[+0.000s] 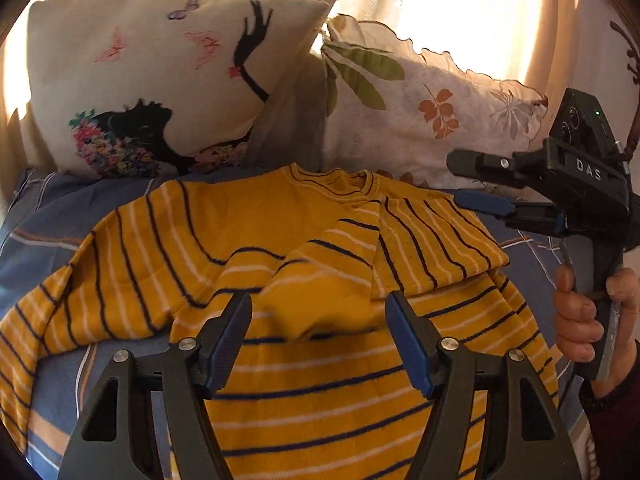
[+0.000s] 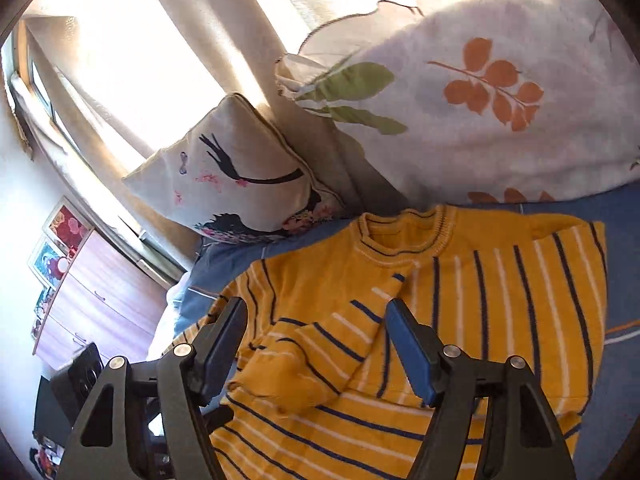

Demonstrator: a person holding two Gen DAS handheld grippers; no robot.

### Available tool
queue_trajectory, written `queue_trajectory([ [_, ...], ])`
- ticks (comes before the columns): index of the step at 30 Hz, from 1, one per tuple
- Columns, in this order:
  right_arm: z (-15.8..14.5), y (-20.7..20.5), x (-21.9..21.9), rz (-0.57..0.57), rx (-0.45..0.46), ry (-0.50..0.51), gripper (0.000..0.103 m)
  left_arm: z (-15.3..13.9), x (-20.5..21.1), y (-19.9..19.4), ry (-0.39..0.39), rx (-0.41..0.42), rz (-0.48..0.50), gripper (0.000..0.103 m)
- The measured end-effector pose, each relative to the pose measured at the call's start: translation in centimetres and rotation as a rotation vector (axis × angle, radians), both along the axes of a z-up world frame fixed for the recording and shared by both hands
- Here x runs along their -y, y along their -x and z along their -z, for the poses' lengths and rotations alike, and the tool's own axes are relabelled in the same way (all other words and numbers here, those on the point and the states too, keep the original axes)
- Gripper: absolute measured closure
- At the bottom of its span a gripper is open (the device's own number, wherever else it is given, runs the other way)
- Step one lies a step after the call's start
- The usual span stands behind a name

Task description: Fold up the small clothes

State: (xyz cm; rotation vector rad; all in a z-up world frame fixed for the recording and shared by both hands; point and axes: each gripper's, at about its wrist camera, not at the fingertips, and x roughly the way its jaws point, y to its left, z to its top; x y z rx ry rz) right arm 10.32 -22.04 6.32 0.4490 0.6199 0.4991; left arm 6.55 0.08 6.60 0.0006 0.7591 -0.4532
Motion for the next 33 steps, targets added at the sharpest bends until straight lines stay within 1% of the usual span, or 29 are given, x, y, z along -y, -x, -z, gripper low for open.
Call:
queue_trajectory([
  [1,0.7,0.1,0.6,0.008,-0.017,-0.008,0.027,0.2,0.9,-0.5,-0.033,0.033,0.030,0.035],
  [3,2.0,0.5,1.8,0.035,-0.045,-0.013,0.027,0.6,2.7,-0.9,-0.161,0.116,0.064,0.035],
  [4,2.6,0.8,2.8,0.046,-0.054,-0.015,0.027,1.0,3.4,-1.1,-0.223,0.132,0.072,0.035],
  [5,3.0,1.2,3.5,0.058,-0.061,-0.016,0.027,1.2,3.7,-1.4,-0.251,0.129,0.069,0.035],
  [6,3.3,1.5,4.2,0.067,-0.066,-0.013,0.027,1.4,3.5,-1.7,-0.237,0.111,0.065,0.035],
  [7,3.6,1.9,5.0,0.077,-0.068,-0.004,0.027,1.4,3.2,-1.9,-0.199,0.084,0.073,0.035],
  [8,3.8,2.2,5.6,0.088,-0.069,0.008,0.027,1.5,2.8,-1.9,-0.165,0.059,0.096,0.035],
  [9,4.2,2.5,6.2,0.098,-0.074,0.017,0.027,1.5,2.5,-1.6,-0.147,0.047,0.126,0.035],
  [10,4.6,2.7,6.6,0.104,-0.083,0.023,0.027,1.7,2.4,-1.2,-0.148,0.046,0.159,0.035],
  [12,5.6,3.1,7.5,0.109,-0.101,0.018,0.027,2.5,2.5,-0.3,-0.197,0.038,0.225,0.035],
  [15,7.0,3.2,8.2,0.112,-0.121,0.006,0.027,4.6,3.3,0.7,-0.307,-0.006,0.294,0.035],
  [16,7.4,3.2,8.4,0.114,-0.126,0.000,0.027,5.2,3.7,0.9,-0.344,-0.021,0.310,0.039],
  [17,7.7,3.2,8.5,0.116,-0.131,-0.008,0.027,5.7,4.0,1.0,-0.377,-0.018,0.313,0.049],
  [18,8.0,3.1,8.6,0.120,-0.134,-0.015,0.027,5.6,4.1,1.1,-0.379,-0.008,0.311,0.053],
  [19,8.1,3.0,8.6,0.124,-0.135,-0.022,0.027,5.4,4.1,0.9,-0.371,-0.015,0.299,0.078],
  [20,8.2,3.1,8.6,0.132,-0.136,-0.024,0.027,5.0,3.9,0.4,-0.365,-0.022,0.275,0.095],
  [22,8.0,3.3,8.5,0.135,-0.130,-0.016,0.027,4.0,2.8,-0.8,-0.278,-0.051,0.240,0.095],
  [24,7.4,3.8,8.2,0.135,-0.112,0.007,0.027,3.0,1.3,-2.0,-0.212,-0.056,0.176,0.095],
  [28,5.9,4.6,7.7,0.141,-0.060,0.043,0.027,1.0,-2.1,-5.6,-0.049,-0.091,0.038,0.095],
  [30,5.2,4.6,7.5,0.142,-0.040,0.052,0.027,0.8,-3.7,-8.1,-0.004,-0.119,-0.047,0.095],
  [33,4.8,4.0,7.3,0.153,-0.038,0.066,0.027,1.5,-5.9,-11.5,0.024,-0.178,-0.165,0.096],
])
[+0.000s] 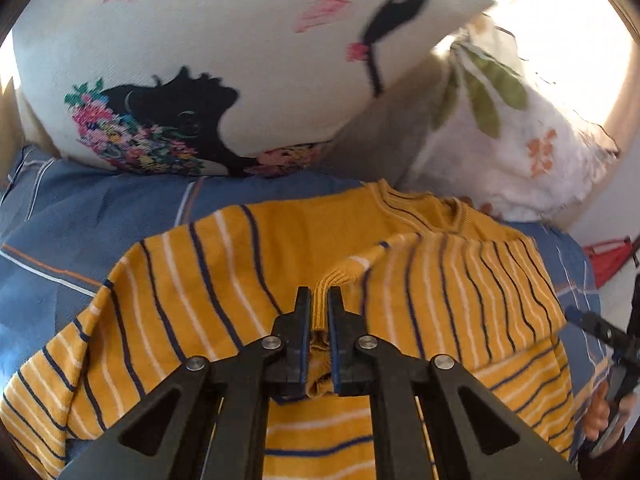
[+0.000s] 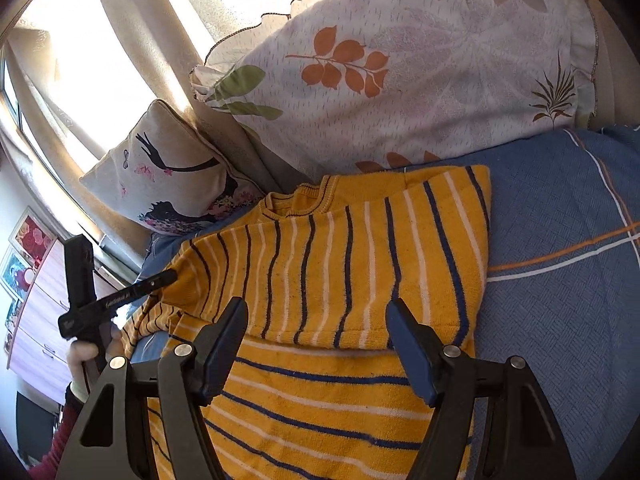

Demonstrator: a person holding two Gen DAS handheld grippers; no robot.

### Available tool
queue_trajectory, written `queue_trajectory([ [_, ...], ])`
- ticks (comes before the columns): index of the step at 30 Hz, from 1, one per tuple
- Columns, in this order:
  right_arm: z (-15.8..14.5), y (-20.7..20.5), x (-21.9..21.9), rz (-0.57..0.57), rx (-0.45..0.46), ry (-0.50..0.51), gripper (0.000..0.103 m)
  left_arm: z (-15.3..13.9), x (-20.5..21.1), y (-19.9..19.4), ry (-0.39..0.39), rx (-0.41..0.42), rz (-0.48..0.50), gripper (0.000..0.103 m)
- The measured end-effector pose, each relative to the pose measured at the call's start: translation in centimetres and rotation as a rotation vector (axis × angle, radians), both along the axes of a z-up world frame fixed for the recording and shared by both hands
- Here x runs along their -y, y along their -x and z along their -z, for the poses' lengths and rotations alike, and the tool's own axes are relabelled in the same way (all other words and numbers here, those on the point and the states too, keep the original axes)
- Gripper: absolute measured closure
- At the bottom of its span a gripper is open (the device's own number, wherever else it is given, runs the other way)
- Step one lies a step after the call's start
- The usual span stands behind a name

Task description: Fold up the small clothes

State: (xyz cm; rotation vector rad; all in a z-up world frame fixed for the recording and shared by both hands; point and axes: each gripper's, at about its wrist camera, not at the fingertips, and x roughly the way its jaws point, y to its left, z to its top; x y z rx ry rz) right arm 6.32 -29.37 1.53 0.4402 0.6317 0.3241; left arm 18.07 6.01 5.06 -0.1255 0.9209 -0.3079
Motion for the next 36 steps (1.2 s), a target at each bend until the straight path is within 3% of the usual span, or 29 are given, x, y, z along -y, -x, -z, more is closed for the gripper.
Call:
queue_trajectory([
  [4,0.7,-1.0,-0.4,0.002,-0.030,0.002,0.027,2.4,-1.3,-2.8,-0.030,-0.073,-0.082,0.097],
  [7,1.5,-1.5,-0.9,0.002,-0.054,0.007,0.027,3.7,-1.8,-3.4,-0.064,-0.079,-0.134,0.083],
  [11,2.0,-1.8,-1.3,0.005,-0.065,0.018,0.027,3.0,-4.3,-2.0,0.038,-0.094,-0.169,0.079],
  [13,1.9,-1.4,-1.5,0.005,-0.054,0.020,0.027,1.5,-5.9,0.4,0.052,-0.051,-0.168,0.076],
  [17,1.4,0.2,-2.0,-0.010,-0.025,0.026,0.027,-1.8,-11.2,7.2,-0.015,0.080,-0.221,0.048],
  [20,1.3,1.4,-2.6,-0.025,-0.004,0.039,0.027,-3.7,-15.1,11.7,-0.138,0.154,-0.323,0.030],
  [23,1.8,2.1,-3.1,-0.044,-0.003,0.028,0.027,-4.0,-19.5,15.3,-0.218,0.153,-0.425,0.029],
  [28,2.8,2.7,-3.7,-0.041,-0.012,0.017,0.027,-1.9,-25.6,19.0,-0.151,0.064,-0.535,0.029],
  [31,3.1,3.3,-3.8,-0.027,-0.016,0.014,0.027,0.2,-25.8,20.7,-0.182,0.037,-0.511,0.029],
  [34,3.2,3.9,-3.5,-0.019,-0.015,0.011,0.027,2.0,-25.2,22.2,-0.278,0.010,-0.471,0.029],
  [36,3.2,4.2,-3.4,-0.012,-0.016,0.014,0.027,3.2,-25.4,23.1,-0.275,-0.015,-0.460,0.029],
])
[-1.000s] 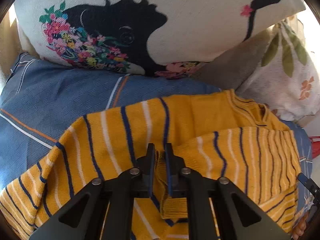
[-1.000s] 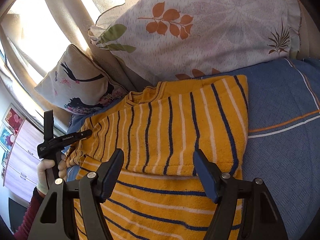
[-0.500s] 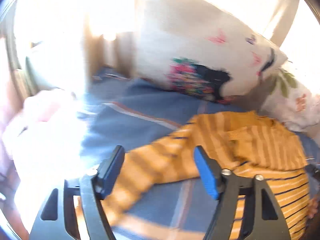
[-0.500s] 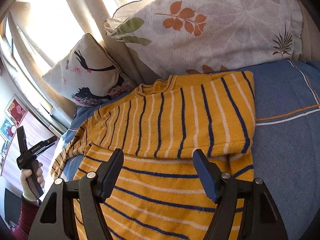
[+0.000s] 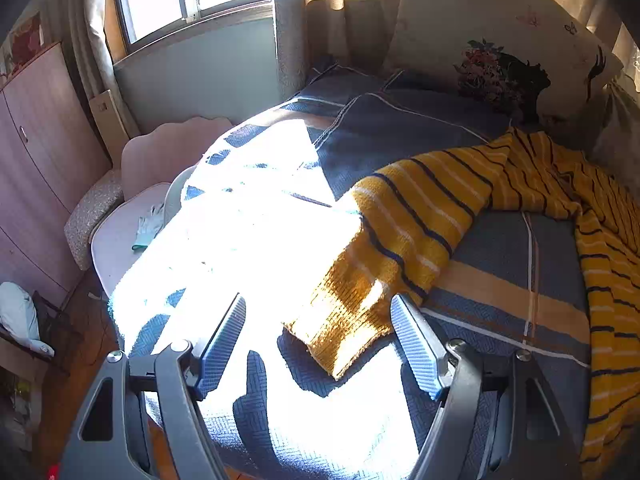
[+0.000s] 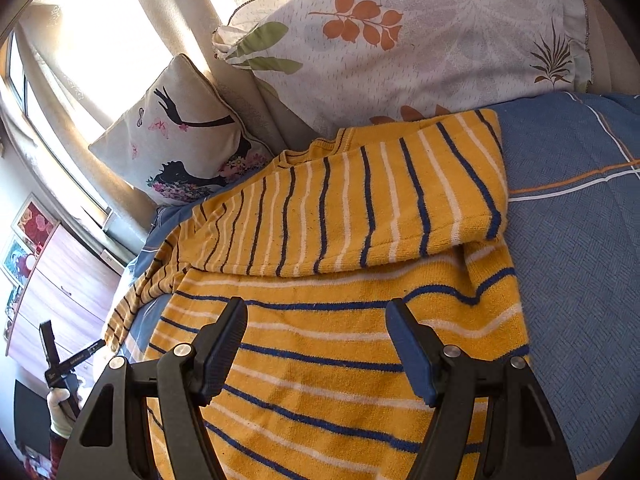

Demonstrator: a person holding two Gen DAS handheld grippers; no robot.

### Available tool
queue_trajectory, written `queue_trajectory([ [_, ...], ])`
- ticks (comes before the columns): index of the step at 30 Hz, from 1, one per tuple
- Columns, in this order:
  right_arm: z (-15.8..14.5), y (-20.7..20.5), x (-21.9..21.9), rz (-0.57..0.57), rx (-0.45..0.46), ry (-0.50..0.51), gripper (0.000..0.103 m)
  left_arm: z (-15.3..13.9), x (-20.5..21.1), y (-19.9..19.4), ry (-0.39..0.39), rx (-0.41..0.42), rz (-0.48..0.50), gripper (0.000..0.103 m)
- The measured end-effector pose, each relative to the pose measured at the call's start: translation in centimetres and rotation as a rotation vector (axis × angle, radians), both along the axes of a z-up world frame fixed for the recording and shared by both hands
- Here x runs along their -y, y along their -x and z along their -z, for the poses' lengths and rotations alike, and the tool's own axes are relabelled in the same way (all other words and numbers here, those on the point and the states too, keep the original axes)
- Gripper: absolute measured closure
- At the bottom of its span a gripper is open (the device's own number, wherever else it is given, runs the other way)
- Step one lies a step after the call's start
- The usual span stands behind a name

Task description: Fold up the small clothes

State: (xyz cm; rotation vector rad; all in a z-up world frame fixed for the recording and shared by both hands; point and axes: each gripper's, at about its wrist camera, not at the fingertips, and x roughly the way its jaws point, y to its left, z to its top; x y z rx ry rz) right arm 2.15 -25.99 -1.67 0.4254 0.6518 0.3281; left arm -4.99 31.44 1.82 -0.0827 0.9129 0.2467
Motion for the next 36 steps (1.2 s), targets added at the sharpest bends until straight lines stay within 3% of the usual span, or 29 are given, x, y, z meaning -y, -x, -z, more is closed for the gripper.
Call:
queue_trajectory([
  [3,0.3,-0.2,0.1,0.004,-0.013,-0.006,0.026,2.1,-0.6,-0.6,0.101,-0.046,-0.014,0.029],
  [4,0.5,-0.3,0.0,0.005,-0.018,-0.005,0.026,2.1,-0.5,-0.6,0.086,-0.022,-0.022,0.035],
  [5,0.6,-0.4,-0.1,0.008,-0.023,-0.001,0.027,1.9,-0.4,-0.7,0.104,-0.012,-0.011,0.064],
  [7,0.7,-0.3,-0.2,0.013,-0.026,0.009,0.027,1.3,-0.6,-1.2,0.192,-0.002,-0.007,0.095],
  [12,0.0,0.1,-0.2,0.021,-0.011,0.024,0.026,-2.4,2.1,-2.2,0.319,0.109,0.052,0.096],
  [19,-1.5,0.5,-1.5,-0.018,0.013,0.021,0.027,-8.0,16.4,-3.7,0.437,0.245,0.413,0.096],
  [23,-1.5,0.4,-2.1,-0.032,0.007,-0.019,0.027,-7.2,25.7,-5.1,0.537,0.210,0.615,0.095],
  [27,-1.3,0.7,-1.2,-0.008,-0.009,-0.045,0.027,-3.3,33.2,-5.2,0.539,0.056,0.759,0.087],
  [31,-1.2,1.3,0.2,-0.015,-0.028,-0.088,0.026,-0.9,34.9,-3.2,0.540,-0.018,0.851,0.085],
  [36,-0.5,1.3,-0.9,-0.117,-0.076,-0.123,0.023,-2.0,30.3,-1.2,0.511,0.049,0.799,0.063],
])
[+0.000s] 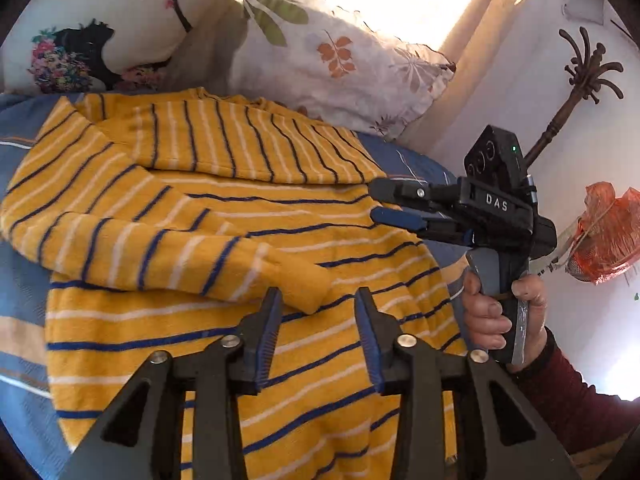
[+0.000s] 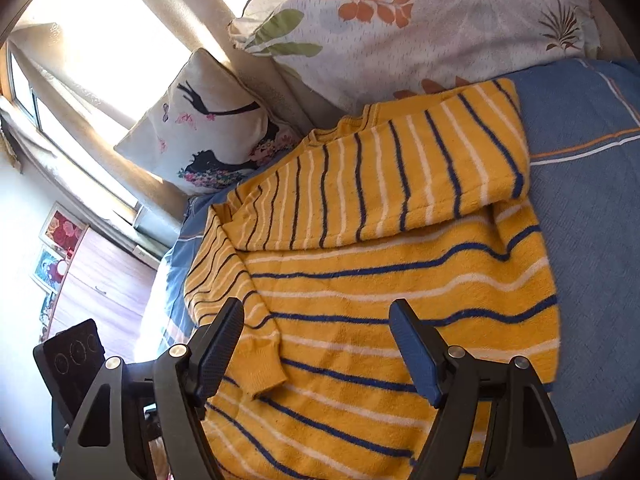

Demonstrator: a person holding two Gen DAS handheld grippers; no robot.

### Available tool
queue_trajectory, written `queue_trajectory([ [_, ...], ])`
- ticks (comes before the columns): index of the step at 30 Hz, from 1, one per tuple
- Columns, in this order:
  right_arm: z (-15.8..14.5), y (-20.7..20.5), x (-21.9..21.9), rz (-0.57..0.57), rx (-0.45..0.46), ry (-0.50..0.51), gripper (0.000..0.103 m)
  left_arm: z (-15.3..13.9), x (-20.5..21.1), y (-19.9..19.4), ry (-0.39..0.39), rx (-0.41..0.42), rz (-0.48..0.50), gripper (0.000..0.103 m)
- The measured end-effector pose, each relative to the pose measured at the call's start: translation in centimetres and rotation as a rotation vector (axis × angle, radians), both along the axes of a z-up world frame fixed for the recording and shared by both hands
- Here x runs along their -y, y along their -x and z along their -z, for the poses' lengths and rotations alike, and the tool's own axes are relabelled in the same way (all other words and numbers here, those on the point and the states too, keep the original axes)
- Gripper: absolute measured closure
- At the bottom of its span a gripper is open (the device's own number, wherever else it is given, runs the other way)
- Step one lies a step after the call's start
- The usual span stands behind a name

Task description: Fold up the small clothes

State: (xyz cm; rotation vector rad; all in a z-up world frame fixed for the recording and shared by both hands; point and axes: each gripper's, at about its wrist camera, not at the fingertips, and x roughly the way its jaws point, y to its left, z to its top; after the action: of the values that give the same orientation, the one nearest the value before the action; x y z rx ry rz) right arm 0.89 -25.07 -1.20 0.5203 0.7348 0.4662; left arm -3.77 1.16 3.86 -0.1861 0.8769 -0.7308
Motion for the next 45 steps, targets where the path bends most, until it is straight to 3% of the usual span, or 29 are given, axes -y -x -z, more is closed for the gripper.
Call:
queue_trajectory([
  [7,1.7,-1.2,-5.6,-0.122,-0.060,0.093,0.023,-1.2,-7.5,0.6,-0.056,0.073,-0.269,0.052],
  [11,2.5,-1.0,-9.2,-0.136,-0.079,0.246,0.024,-1.0,-10.1,0.3,-0.042,0.070,-0.337,0.052],
  [12,2.4,-0.7,-10.1,-0.138,-0.067,0.303,0.028,-1.0,-10.4,0.2,-0.039,0.072,-0.350,0.052],
  [13,2.4,-0.5,-10.8,-0.152,-0.061,0.346,0.052,-1.0,-10.7,-0.1,-0.037,0.073,-0.361,0.052],
  [15,2.4,-0.2,-12.4,-0.229,-0.071,0.381,0.085,-1.1,-11.0,-0.7,-0.031,0.073,-0.374,0.051],
  [18,1.0,0.3,-13.6,-0.233,-0.013,0.489,0.097,-1.4,-11.0,-1.7,-0.026,0.078,-0.394,0.050],
  [21,-2.7,-0.2,-13.1,-0.171,0.087,0.551,0.097,-2.2,-10.5,-3.0,-0.024,0.095,-0.404,0.050],
  [25,-8.7,-2.7,-10.7,-0.013,0.198,0.619,0.097,-3.9,-10.0,-4.5,-0.023,0.137,-0.423,0.039],
  [28,-10.9,-5.3,-7.1,0.136,0.195,0.657,0.097,-4.5,-9.8,-6.0,-0.032,0.153,-0.428,0.036],
  [31,-10.1,-8.5,-2.3,0.248,0.093,0.664,0.097,-4.0,-9.0,-8.7,-0.052,0.121,-0.420,0.036],
  [35,-5.1,-12.0,2.4,0.288,-0.099,0.638,0.091,-1.8,-7.8,-12.7,-0.061,0.025,-0.405,0.036],
  [36,-4.5,-12.0,3.3,0.319,-0.100,0.612,0.082,-1.3,-7.4,-13.6,-0.073,0.011,-0.404,0.036],
  [37,-4.2,-11.7,4.3,0.351,-0.090,0.574,0.066,-0.8,-7.0,-14.3,-0.091,0.001,-0.405,0.036],
  [39,-4.4,-10.6,6.1,0.414,-0.047,0.484,0.055,0.3,-6.4,-15.6,-0.130,-0.017,-0.413,0.036],
  [42,-5.2,-9.1,6.4,0.403,0.024,0.391,0.055,2.1,-6.1,-16.8,-0.166,-0.050,-0.428,0.036],
  [45,-5.5,-8.4,4.8,0.243,0.080,0.295,0.055,3.7,-6.3,-17.4,-0.167,-0.094,-0.440,0.036],
])
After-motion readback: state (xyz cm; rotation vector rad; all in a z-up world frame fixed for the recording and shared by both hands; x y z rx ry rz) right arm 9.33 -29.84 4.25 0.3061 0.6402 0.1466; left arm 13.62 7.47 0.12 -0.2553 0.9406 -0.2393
